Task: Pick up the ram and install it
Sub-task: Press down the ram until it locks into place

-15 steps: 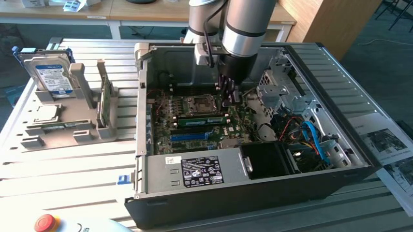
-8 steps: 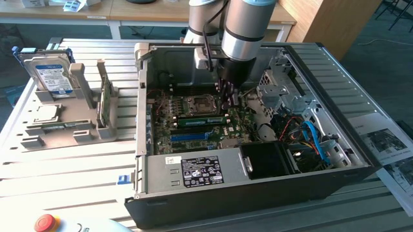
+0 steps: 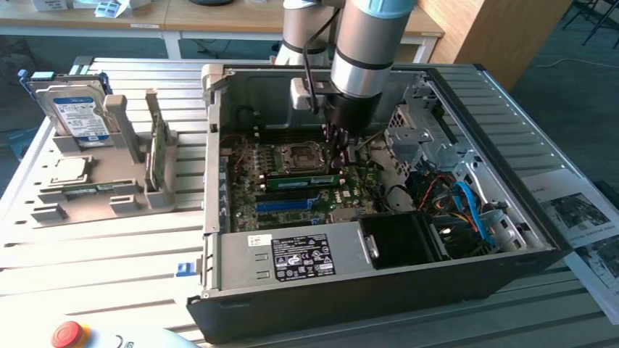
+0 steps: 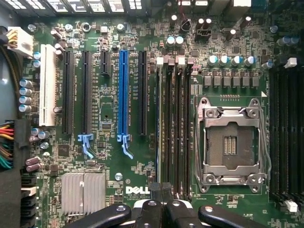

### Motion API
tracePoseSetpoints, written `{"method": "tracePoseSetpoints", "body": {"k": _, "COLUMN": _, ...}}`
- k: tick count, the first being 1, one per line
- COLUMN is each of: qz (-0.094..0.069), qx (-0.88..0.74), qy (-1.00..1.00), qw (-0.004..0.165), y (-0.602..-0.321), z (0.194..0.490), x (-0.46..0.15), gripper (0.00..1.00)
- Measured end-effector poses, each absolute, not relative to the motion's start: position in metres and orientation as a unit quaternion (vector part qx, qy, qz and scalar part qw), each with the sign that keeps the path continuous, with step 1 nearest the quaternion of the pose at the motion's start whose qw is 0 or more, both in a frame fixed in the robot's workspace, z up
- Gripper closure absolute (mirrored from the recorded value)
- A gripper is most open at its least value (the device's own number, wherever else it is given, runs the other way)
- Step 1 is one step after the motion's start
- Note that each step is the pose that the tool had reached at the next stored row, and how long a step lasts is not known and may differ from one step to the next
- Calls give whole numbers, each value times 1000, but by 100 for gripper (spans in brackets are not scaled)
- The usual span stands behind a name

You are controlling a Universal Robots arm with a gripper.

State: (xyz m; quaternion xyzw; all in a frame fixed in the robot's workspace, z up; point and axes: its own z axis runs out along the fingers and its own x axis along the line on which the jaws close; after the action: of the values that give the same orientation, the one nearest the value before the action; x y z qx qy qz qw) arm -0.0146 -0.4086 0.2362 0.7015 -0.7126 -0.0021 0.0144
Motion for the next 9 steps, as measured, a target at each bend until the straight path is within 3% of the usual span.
{"method": "tracePoseSetpoints", "body": {"k": 9, "qz": -2, "qx": 701, "qy": -713, "qw": 14, "y": -409, "z": 236, "x": -10, "gripper": 90}}
